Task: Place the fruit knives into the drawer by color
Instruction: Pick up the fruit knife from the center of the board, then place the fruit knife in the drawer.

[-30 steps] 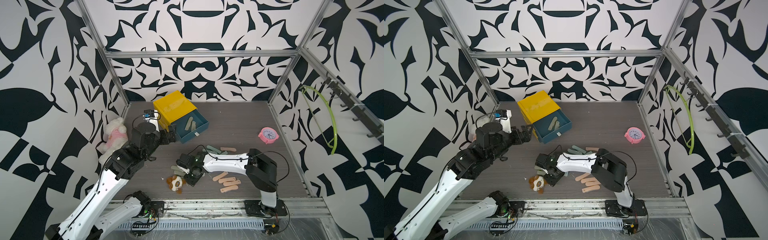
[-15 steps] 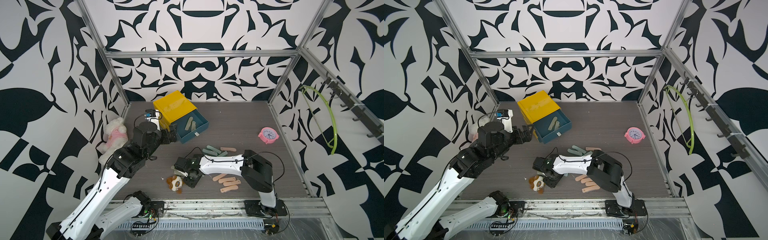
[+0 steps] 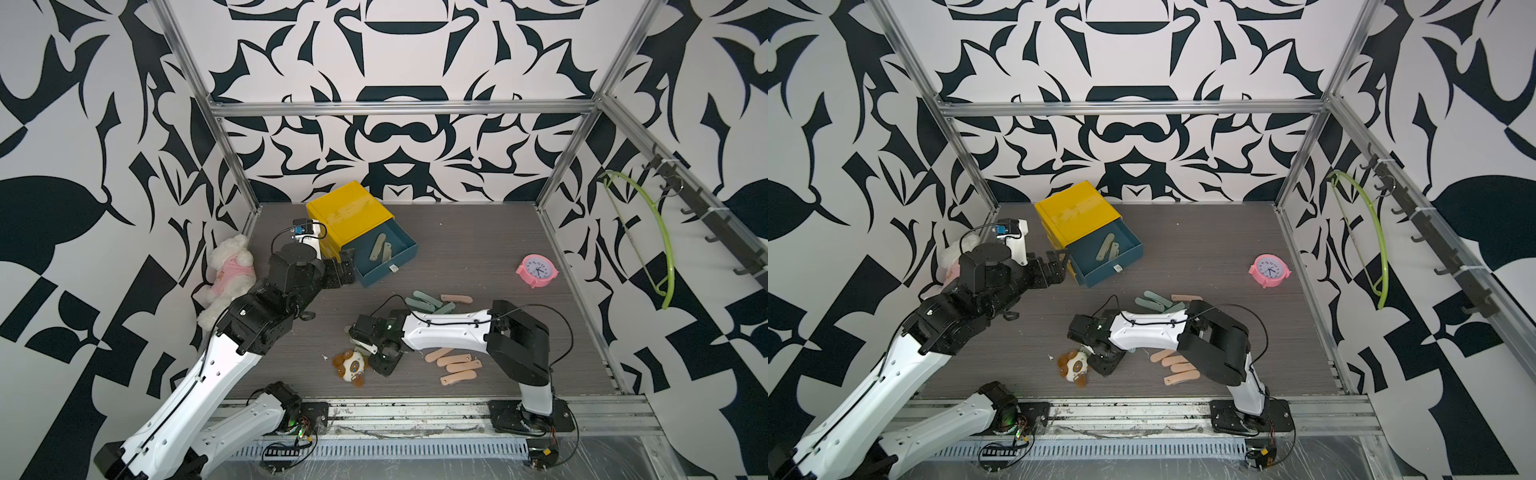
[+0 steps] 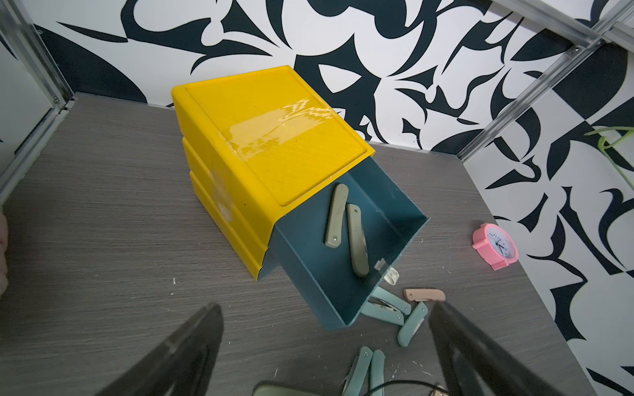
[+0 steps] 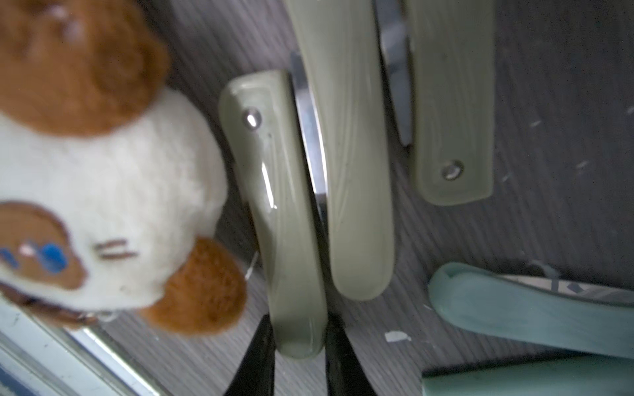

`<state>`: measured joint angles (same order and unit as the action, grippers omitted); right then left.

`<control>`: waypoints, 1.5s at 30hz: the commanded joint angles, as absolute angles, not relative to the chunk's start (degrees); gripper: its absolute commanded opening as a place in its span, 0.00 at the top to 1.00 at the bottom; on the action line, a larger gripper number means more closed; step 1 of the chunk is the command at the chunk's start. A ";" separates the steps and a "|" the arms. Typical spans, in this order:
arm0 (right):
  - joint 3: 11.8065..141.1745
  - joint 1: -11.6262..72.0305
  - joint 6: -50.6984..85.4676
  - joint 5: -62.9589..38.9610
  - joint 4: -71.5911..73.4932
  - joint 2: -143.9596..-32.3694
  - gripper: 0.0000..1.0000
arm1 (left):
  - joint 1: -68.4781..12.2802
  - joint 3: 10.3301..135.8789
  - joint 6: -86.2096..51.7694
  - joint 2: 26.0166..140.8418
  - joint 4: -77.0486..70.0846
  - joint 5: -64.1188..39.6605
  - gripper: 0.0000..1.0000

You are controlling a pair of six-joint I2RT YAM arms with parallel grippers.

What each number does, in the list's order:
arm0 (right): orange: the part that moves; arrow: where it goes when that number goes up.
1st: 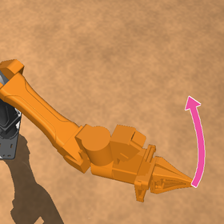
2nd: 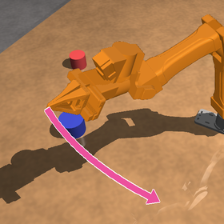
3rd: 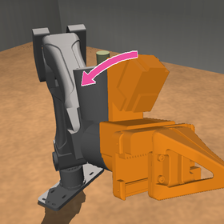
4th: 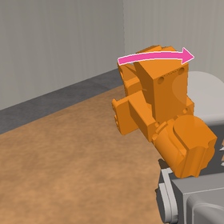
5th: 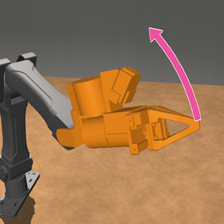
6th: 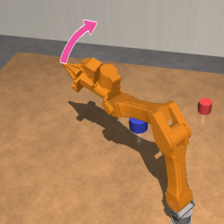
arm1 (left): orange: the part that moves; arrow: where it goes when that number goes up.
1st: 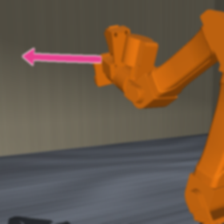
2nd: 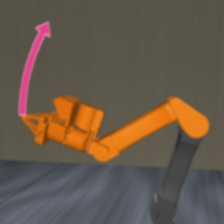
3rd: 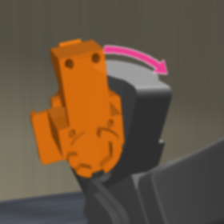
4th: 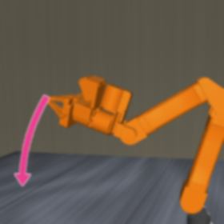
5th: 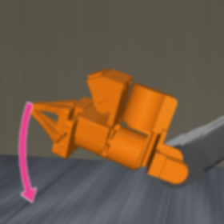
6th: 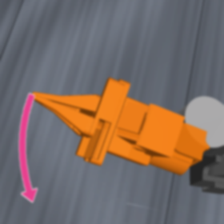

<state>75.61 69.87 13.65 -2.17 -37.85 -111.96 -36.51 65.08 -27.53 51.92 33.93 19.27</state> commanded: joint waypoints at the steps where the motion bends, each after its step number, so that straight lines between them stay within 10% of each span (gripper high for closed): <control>1: 73.24 70.33 12.87 -3.08 -34.51 -107.10 0.95 | -36.47 63.96 -27.95 52.23 33.23 19.68 0.01; 31: 55.48 58.29 27.28 6.02 -32.78 -62.03 1.00 | -36.47 49.41 -35.38 51.37 28.45 15.56 0.01; 45: 88.98 43.56 23.63 -5.33 -36.48 -86.04 1.00 | -36.47 46.32 -37.88 48.78 30.81 15.26 0.01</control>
